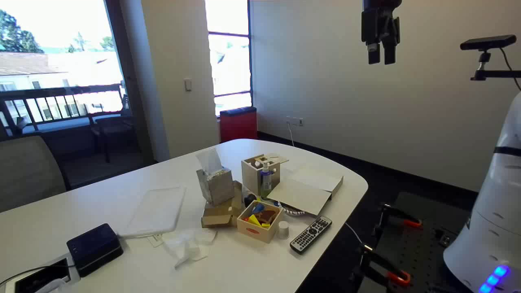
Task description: Use the napkin to wipe the book
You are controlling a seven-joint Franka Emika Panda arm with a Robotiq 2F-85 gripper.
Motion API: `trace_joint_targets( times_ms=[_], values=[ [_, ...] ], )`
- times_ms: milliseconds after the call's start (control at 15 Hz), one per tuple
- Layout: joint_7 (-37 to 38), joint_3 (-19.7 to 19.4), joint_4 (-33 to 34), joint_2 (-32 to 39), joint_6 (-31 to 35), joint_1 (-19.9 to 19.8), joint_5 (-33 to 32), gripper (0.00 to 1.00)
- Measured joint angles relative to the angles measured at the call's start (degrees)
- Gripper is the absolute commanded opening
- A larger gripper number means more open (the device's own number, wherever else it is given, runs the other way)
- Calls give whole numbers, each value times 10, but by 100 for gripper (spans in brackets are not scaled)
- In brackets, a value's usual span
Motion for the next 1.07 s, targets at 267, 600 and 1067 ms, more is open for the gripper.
trace_joint_targets(
  times_ms=[267,600,1067],
  values=[
    [1,0,0,2,2,0,1,100],
    [5,26,3,100,129,18,15,100],
    [4,85,50,343,368,82,23,100]
  ],
)
